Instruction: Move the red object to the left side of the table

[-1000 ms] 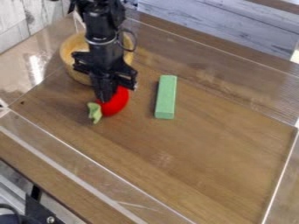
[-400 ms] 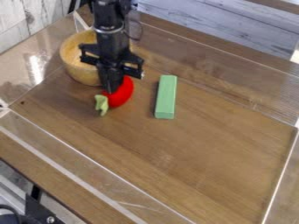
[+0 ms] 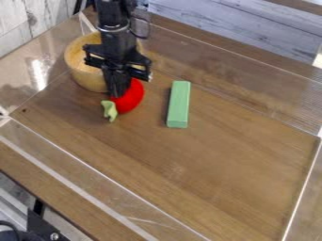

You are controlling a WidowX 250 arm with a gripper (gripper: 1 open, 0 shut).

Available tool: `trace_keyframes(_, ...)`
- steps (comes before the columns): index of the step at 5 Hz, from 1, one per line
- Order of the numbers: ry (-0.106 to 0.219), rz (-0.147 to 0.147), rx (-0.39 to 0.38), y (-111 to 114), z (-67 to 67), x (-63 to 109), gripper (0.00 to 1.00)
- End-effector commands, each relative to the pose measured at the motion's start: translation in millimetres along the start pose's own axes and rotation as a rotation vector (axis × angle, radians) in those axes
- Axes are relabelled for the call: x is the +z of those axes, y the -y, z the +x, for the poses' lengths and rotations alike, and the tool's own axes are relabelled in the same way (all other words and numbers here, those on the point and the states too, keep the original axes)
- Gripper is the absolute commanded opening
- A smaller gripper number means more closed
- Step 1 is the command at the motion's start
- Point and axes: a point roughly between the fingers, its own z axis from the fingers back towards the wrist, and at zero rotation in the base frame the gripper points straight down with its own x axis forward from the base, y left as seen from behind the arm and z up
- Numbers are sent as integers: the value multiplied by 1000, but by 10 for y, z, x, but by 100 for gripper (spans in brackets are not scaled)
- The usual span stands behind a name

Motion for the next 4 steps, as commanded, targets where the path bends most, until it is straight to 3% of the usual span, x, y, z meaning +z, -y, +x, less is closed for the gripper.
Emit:
trace_keyframes(1,48,-3,-66,-79,100,200,0)
trace_keyframes(4,9,-16,146,-330,92,472,0)
